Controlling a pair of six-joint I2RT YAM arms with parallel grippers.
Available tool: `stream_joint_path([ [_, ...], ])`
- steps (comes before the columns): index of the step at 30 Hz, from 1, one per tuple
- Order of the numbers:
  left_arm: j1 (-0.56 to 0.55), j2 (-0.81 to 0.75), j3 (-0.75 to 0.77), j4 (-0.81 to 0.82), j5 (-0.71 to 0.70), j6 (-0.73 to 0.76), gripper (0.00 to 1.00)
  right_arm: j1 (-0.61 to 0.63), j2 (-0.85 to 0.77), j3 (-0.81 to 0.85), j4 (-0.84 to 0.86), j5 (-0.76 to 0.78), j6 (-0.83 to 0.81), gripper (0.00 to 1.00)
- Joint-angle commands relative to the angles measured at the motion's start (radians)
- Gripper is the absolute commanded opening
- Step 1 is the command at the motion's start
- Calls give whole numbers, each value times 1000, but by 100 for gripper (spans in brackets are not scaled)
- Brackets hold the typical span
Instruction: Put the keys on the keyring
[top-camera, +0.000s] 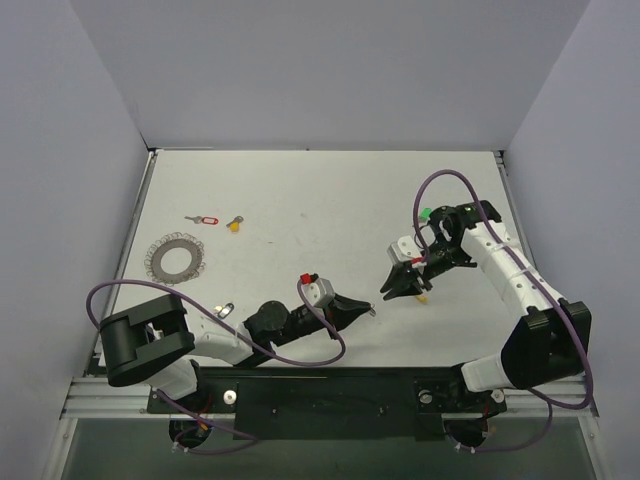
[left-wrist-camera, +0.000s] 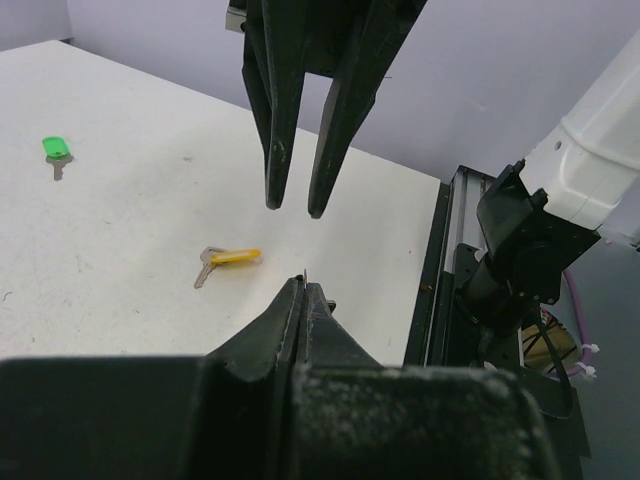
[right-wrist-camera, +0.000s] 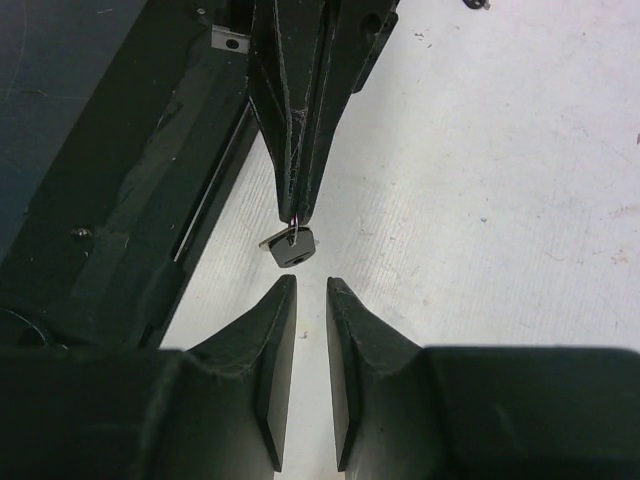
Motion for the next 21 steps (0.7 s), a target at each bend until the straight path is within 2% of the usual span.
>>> stream_joint_path([
  [1,2,-26,16,282,23,11,0,16,23,26,-301,-66,-106,18],
  [5,2,-24,22,282,23,13,0,21,23,26,-301,-68,-95,24],
  [10,2,-20,38,272,26,21,0,50,41,0,-301,-72,-100,27],
  [15,0,-34,47,252,28,31,0,55,55,-6,-301,-84,-91,27],
  [21,0,-37,56,240,28,38,0,62,77,-14,-301,-78,-91,21],
])
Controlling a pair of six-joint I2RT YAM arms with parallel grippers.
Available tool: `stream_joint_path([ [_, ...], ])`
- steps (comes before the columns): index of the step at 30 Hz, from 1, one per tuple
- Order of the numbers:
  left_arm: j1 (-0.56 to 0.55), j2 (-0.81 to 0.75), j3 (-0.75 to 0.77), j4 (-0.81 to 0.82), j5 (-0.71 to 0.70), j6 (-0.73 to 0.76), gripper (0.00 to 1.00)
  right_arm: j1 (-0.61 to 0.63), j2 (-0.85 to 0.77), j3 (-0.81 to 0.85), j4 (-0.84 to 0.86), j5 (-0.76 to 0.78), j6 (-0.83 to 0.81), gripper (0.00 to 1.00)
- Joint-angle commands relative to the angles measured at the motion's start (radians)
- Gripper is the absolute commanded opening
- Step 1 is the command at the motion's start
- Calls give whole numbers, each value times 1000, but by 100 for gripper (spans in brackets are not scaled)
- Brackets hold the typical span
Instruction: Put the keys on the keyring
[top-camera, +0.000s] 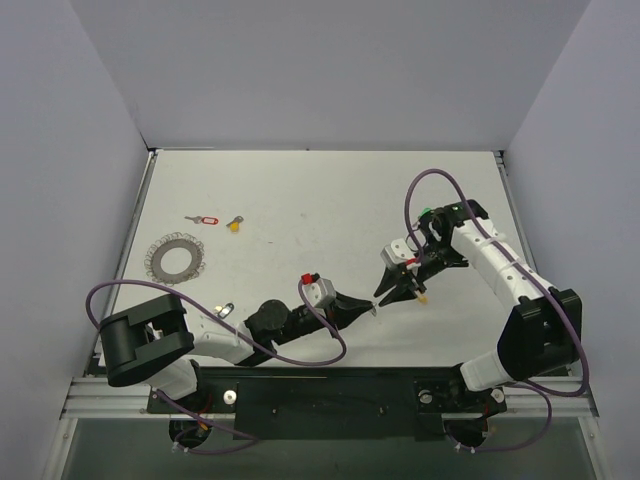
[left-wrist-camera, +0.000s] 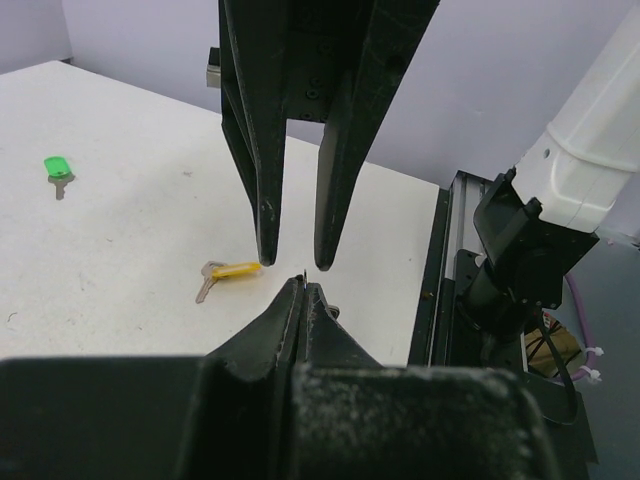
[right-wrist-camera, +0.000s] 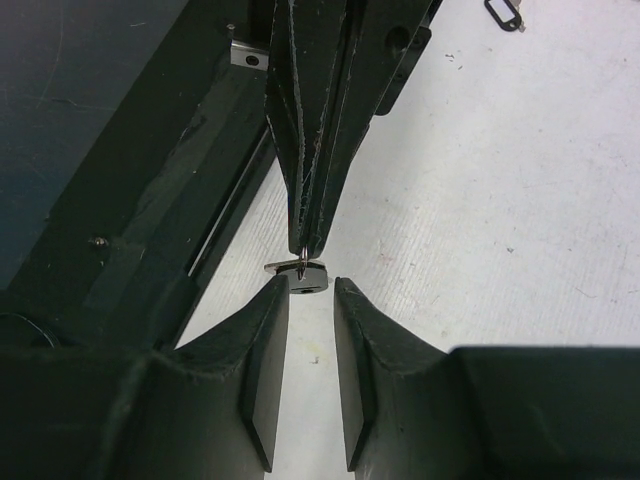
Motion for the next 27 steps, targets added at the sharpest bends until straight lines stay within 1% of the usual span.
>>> stream_joint_path([
  [1,0,-33,46,234,14,13,0,14,14,-14,-273,-54,-30,20],
  [8,0,-31,59,224,16,19,0,25,17,-15,-273,-50,-34,16],
  [12,0,-31,63,220,16,19,0,31,17,-15,-273,-50,-32,12],
  [15,0,-31,61,220,11,19,0,34,14,-14,-273,-45,-29,5],
  [16,0,-28,58,220,10,19,0,34,14,-12,-273,-45,-24,0],
  [24,0,-22,41,212,-21,18,0,34,-14,-15,-272,-34,14,0],
  [27,0,-42,37,154,-41,16,0,34,-15,-6,-272,-8,55,0],
])
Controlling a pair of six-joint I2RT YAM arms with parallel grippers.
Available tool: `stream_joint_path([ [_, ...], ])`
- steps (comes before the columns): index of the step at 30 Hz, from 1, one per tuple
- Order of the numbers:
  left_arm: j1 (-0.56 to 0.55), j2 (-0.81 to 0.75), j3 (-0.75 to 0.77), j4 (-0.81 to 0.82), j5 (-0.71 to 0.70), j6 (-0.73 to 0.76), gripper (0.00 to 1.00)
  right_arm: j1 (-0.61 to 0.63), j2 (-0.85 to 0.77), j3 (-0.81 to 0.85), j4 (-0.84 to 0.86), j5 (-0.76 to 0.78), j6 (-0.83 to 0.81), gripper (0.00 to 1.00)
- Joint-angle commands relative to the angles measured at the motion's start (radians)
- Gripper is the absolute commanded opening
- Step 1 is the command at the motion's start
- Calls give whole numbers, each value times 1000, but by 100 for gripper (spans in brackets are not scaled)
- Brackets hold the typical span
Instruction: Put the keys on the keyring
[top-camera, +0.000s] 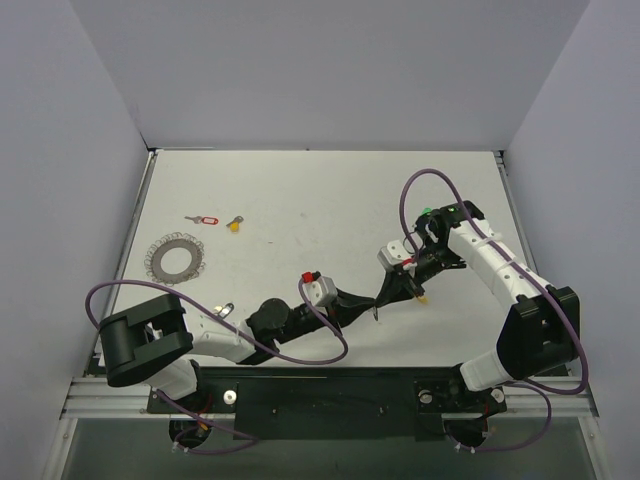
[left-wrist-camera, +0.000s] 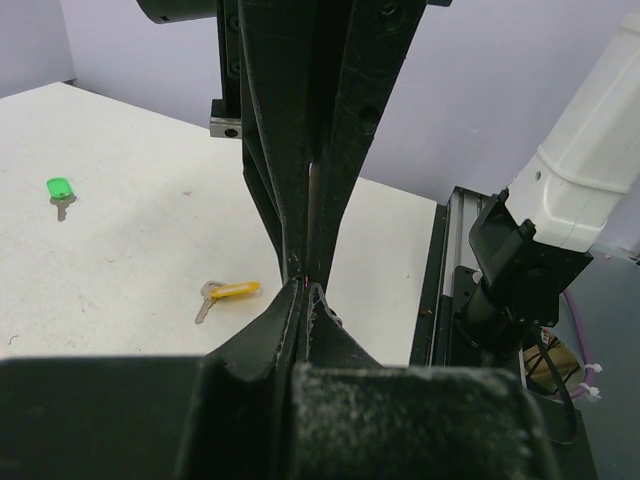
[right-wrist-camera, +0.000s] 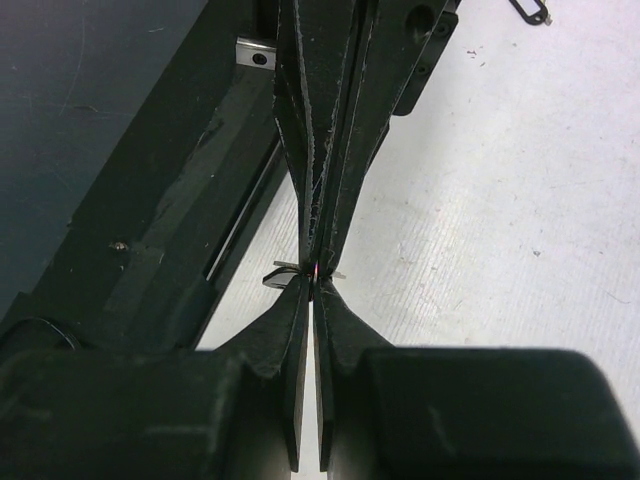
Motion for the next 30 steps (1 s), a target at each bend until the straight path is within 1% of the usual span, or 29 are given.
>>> stream_joint_path([
  [1,0,-49,6,138,-40,7,7,9,-25,12,-255,13,53,0],
  [2,0,-69,1,104,-40,10,14,7,-26,15,-246,28,88,0],
  [3,0,-83,-2,84,-63,9,25,6,-31,22,-224,63,113,0],
  [4,0,-118,-8,35,-81,18,30,7,-37,25,-210,105,171,0],
  [5,0,-137,-11,1,-86,24,38,7,-48,29,-162,129,208,0],
  [6,0,-182,-14,-77,-97,38,41,7,-58,30,-134,178,316,0],
  [7,0,-233,-11,-118,-103,47,48,9,-77,30,-62,201,372,0],
  [8,0,-255,1,-234,-111,59,52,9,-87,26,-31,255,483,0],
  [9,0,-304,14,-295,-115,67,59,9,-115,16,39,277,540,0],
  [10,0,-319,42,-430,-123,76,64,7,-132,9,78,322,620,0],
  [11,0,-348,56,-538,-128,78,70,7,-159,-7,125,341,659,0],
  [13,0,-370,92,-643,-122,82,75,7,-201,-30,193,395,742,0],
  [14,0,-368,113,-662,-112,82,77,7,-212,-34,205,421,778,0],
  [16,0,-352,136,-692,-88,82,78,3,-236,-44,241,456,820,0],
  [18,-1,-315,158,-688,-62,79,78,-2,-253,-54,256,467,832,0],
  [20,-9,-263,181,-659,-56,81,74,-3,-256,-65,267,464,837,0],
  [22,-18,-201,205,-614,-48,111,67,-5,-252,-67,265,456,836,0],
  [23,-23,-165,222,-582,-48,136,65,-3,-253,-68,264,455,832,0],
  [24,-24,-149,230,-565,-25,148,60,-3,-250,-71,264,449,829,0],
  [26,-26,-103,251,-518,-22,174,56,-2,-250,-76,262,438,823,0],
  [29,-26,-34,255,-415,0,219,52,-2,-252,-80,259,427,816,0],
  [30,-26,-13,254,-380,13,258,50,-2,-252,-80,256,424,814,0],
])
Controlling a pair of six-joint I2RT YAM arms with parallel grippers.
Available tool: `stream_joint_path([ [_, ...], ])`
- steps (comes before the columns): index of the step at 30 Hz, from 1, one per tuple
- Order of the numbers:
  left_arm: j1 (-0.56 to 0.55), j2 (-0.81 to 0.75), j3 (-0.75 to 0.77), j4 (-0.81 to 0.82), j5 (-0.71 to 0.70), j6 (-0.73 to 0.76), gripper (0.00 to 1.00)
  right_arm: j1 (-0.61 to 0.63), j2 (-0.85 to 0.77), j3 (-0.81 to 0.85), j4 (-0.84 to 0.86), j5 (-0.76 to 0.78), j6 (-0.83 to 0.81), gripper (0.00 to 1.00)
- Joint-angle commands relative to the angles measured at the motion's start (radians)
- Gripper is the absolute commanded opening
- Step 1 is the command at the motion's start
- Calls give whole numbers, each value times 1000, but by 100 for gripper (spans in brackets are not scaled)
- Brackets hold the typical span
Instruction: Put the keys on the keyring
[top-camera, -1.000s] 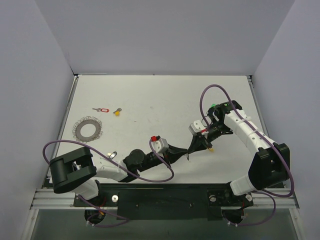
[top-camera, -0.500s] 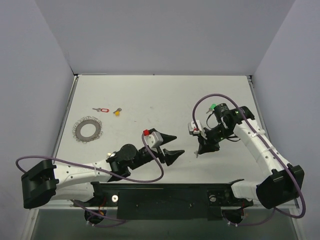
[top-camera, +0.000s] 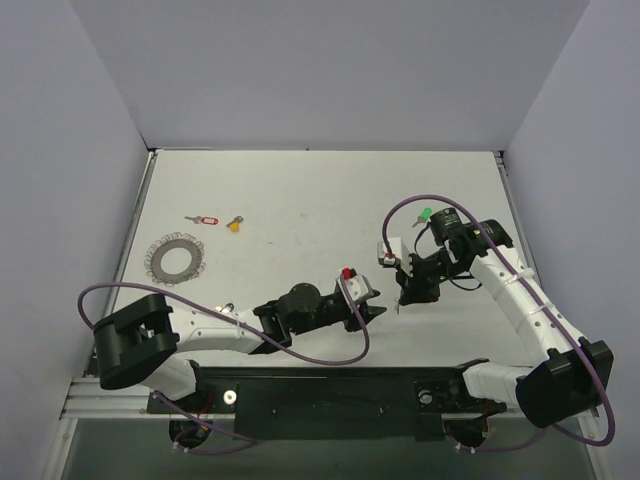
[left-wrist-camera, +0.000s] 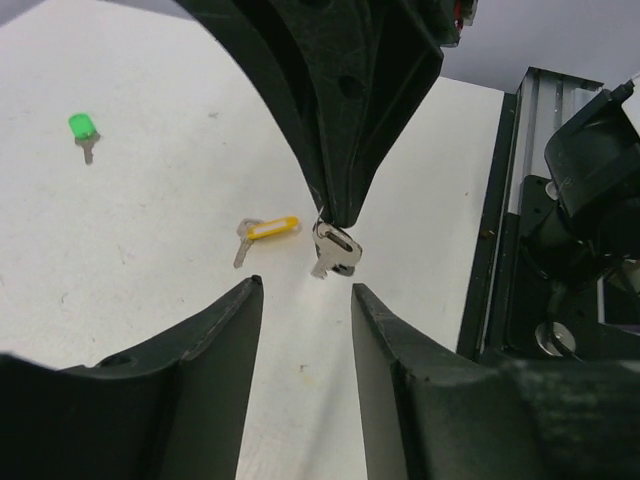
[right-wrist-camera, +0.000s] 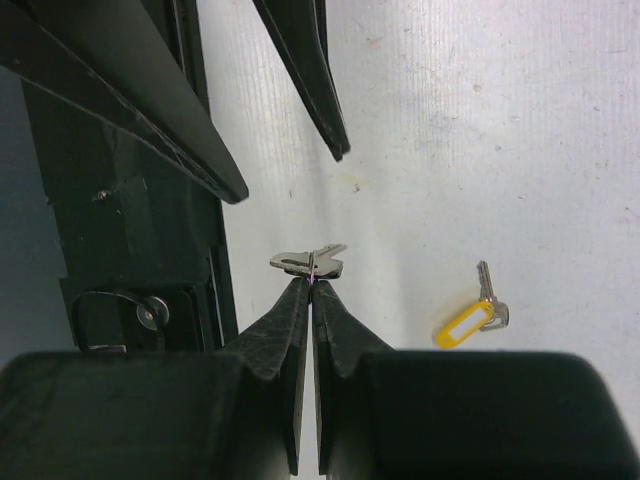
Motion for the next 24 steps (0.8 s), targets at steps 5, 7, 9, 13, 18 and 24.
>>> stream_joint_path([
  [5,-5,100,55,240,91,159,42,-1,-8,-11,-32,-36,-12,0],
  [7,-7,112,63,237,95,167,41,-1,-8,-12,-37,-41,-18,0],
  [9,-5,120,68,235,94,176,40,-1,-5,-12,-40,-47,-25,0],
  [13,-5,135,71,252,74,179,38,-1,-5,-11,-51,-53,-35,0],
  [18,-5,158,86,263,100,174,34,-1,-5,-9,-54,-59,-41,0],
  [24,-5,166,94,261,100,174,34,-1,-2,-11,-60,-64,-49,0],
])
